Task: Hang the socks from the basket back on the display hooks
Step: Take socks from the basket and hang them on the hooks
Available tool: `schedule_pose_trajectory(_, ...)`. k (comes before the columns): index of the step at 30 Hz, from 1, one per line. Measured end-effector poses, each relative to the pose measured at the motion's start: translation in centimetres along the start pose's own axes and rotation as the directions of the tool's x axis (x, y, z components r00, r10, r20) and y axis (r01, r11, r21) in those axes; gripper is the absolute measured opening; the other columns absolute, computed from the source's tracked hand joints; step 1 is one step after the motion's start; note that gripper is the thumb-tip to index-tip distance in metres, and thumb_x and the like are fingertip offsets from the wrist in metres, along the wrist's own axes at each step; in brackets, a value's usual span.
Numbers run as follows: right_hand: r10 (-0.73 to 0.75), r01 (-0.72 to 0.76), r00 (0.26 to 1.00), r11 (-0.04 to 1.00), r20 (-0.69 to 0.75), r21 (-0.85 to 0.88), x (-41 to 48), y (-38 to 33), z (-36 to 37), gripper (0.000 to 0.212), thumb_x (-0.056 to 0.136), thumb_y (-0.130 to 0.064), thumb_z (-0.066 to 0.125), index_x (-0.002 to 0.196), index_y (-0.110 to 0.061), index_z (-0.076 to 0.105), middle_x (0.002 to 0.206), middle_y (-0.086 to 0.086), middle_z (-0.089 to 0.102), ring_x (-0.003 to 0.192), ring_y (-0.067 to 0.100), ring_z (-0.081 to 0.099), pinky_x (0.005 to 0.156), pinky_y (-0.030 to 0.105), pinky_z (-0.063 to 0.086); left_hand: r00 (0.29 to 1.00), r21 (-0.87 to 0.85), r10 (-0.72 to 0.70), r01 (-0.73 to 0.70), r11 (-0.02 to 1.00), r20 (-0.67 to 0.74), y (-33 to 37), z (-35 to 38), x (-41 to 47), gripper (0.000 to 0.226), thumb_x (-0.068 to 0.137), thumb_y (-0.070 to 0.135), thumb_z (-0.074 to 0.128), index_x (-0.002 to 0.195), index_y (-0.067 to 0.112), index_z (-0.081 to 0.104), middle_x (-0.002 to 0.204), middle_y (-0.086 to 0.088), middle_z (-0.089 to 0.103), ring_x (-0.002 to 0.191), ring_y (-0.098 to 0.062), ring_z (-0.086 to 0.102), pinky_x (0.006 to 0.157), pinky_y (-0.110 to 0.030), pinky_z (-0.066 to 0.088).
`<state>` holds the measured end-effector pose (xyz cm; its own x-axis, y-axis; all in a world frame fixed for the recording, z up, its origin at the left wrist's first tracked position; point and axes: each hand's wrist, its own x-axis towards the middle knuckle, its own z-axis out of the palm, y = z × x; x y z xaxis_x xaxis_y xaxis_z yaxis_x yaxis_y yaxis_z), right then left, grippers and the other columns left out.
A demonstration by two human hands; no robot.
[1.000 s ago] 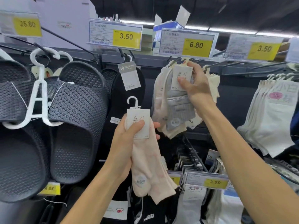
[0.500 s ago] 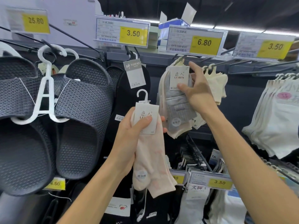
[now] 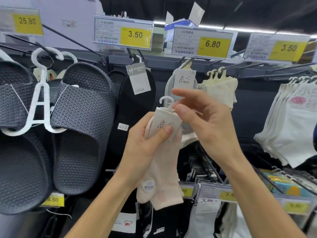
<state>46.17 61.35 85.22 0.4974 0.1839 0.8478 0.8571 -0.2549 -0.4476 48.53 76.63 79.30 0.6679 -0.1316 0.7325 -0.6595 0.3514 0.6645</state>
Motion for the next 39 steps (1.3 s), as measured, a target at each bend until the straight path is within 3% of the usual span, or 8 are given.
schedule_pose_trajectory(4,-0.036,0.036,0.999,0.999,0.033,0.004,0.8,-0.9,-0.5,0.021,0.090,-0.013,0.070,0.105,-0.026,0.073,0.083,-0.008,0.069,0.077,0.002,0.062,0.070,0.024,0.052,0.999,0.045,0.012,-0.013,0.999,0.041,0.5,0.2,-0.4,0.027,0.089,0.029,0.068,0.113,0.018,0.069,0.105,-0.027,0.067,0.096,-0.053,0.061,0.085,-0.063,0.052)
schedule_pose_trajectory(9,0.016,-0.017,0.976,1.000,0.219,-0.002,2.2,-2.2,-2.0,0.026,0.087,-0.004,0.071,0.109,-0.020,0.072,0.076,-0.004,0.067,0.070,0.006,0.062,0.067,0.029,0.052,0.997,0.049,0.004,-0.008,0.999,0.079,1.2,0.0,-0.7,0.022,0.087,0.035,0.068,0.106,0.025,0.073,0.094,-0.006,0.071,0.085,-0.017,0.065,0.075,-0.028,0.055)
schedule_pose_trajectory(16,-0.034,0.050,0.909,0.998,0.415,-0.028,3.1,-4.2,-3.3,0.024,0.079,-0.015,0.074,0.102,-0.018,0.072,0.088,0.008,0.073,0.075,0.007,0.069,0.072,0.016,0.055,0.989,-0.016,0.052,-0.050,0.999,0.140,1.6,-0.7,-1.5,0.019,0.089,0.035,0.069,0.101,0.020,0.070,0.085,-0.021,0.068,0.077,-0.023,0.066,0.067,-0.031,0.053)
schedule_pose_trajectory(19,-0.070,0.090,0.918,0.995,0.391,-0.032,2.6,-4.3,-3.1,0.022,0.078,-0.013,0.077,0.099,-0.016,0.072,0.086,0.008,0.072,0.072,0.009,0.069,0.068,0.018,0.056,0.981,-0.071,0.081,-0.069,0.995,0.176,1.8,-0.7,-1.7,0.019,0.092,0.035,0.067,0.102,0.019,0.069,0.082,-0.008,0.074,0.070,-0.014,0.070,0.063,-0.021,0.054)
schedule_pose_trajectory(25,-0.119,0.145,0.955,0.986,0.271,-0.080,1.1,-4.0,-2.1,0.022,0.080,-0.005,0.079,0.096,-0.020,0.072,0.081,0.004,0.072,0.068,0.011,0.069,0.064,0.025,0.060,0.985,-0.075,0.079,-0.068,0.995,0.152,1.9,-0.5,-1.8,0.019,0.090,0.038,0.068,0.101,0.022,0.071,0.082,-0.005,0.074,0.069,-0.012,0.070,0.061,-0.021,0.054)
schedule_pose_trajectory(32,-0.110,0.121,0.979,0.991,0.171,-0.055,0.6,-3.2,-1.0,0.024,0.080,-0.006,0.078,0.089,-0.027,0.072,0.078,0.007,0.072,0.058,0.010,0.065,0.054,0.023,0.055,0.990,0.105,0.137,-0.141,0.984,0.045,1.3,-0.4,-2.0,0.010,0.092,0.029,0.062,0.095,0.022,0.068,0.079,-0.014,0.066,0.067,-0.032,0.062,0.057,-0.044,0.050)
schedule_pose_trajectory(35,-0.105,0.111,0.988,0.993,0.109,-0.048,0.4,-2.5,-0.3,0.028,0.080,-0.006,0.078,0.088,-0.033,0.072,0.079,0.004,0.072,0.062,0.016,0.066,0.058,0.027,0.057,0.981,0.188,0.192,-0.186,0.964,-0.013,1.1,0.0,-2.0,0.011,0.094,0.029,0.059,0.093,0.019,0.065,0.078,-0.015,0.062,0.066,-0.033,0.060,0.057,-0.043,0.050)
schedule_pose_trajectory(39,-0.055,0.053,0.992,0.998,0.113,0.026,0.3,-1.9,0.0,0.026,0.079,-0.005,0.078,0.086,-0.030,0.075,0.076,0.003,0.071,0.060,0.005,0.061,0.055,0.018,0.052,0.990,0.140,0.143,-0.141,0.980,-0.005,1.0,-0.3,-1.9,0.016,0.092,0.030,0.060,0.095,0.014,0.064,0.079,-0.019,0.063,0.066,-0.040,0.057,0.056,-0.045,0.048)
